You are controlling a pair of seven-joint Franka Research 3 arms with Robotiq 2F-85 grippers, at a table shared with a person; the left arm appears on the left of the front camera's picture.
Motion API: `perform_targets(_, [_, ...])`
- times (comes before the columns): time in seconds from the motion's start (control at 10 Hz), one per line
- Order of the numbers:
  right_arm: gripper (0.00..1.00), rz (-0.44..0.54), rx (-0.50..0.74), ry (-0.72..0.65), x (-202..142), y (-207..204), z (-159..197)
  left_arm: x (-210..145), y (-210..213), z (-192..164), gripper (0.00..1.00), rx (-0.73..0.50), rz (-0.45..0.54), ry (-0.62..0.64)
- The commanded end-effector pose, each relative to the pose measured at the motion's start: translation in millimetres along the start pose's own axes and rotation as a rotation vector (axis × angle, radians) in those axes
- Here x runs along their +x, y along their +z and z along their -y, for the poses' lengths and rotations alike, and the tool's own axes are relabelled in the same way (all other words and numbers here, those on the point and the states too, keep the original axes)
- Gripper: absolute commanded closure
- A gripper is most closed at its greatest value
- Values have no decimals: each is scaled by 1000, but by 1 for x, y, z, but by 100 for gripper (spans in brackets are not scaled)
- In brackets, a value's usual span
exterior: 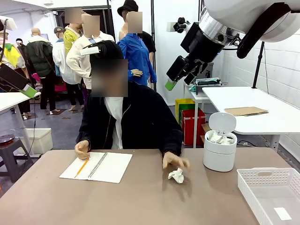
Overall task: Sort the paper based on its condition.
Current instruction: If a person hands you a paper, place it in the Organizing basket , and if it's crumpled, put it in the Trash can.
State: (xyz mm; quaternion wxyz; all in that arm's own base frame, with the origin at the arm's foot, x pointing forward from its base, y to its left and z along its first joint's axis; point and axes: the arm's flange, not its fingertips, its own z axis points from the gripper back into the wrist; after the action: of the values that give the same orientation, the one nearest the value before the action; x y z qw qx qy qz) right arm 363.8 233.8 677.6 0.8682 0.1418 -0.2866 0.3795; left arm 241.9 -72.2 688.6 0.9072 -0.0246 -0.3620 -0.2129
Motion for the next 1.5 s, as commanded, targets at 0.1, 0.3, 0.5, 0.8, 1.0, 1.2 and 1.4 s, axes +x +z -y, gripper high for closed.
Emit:
perform_targets(0.1, [0,7,7,3,0,0,0,0,0,-1,0,10,-2,1])
perform_targets(0.3, [0,7,7,3,0,0,0,0,0,-1,0,10,-2,1])
perform_targets(0.5, [0,0,0,0,0,0,0,0,0,-1,0,10,-2,1])
perform_targets(0.8, [0,-65,35,-4,-1,-10,3,0,0,-1,0,10,-2,1])
perform_targets(1.0, [0,-59,35,-7,-1,-11,5,0,0,-1,0,10,-2,1])
perform_targets(1.2, [0,-110,22,-13,-4,-24,14,0,0,-1,0,10,-2,1])
perform_targets(1.4, [0,-239,6,19,-11,-69,37,0,0,-1,0,10,-2,1])
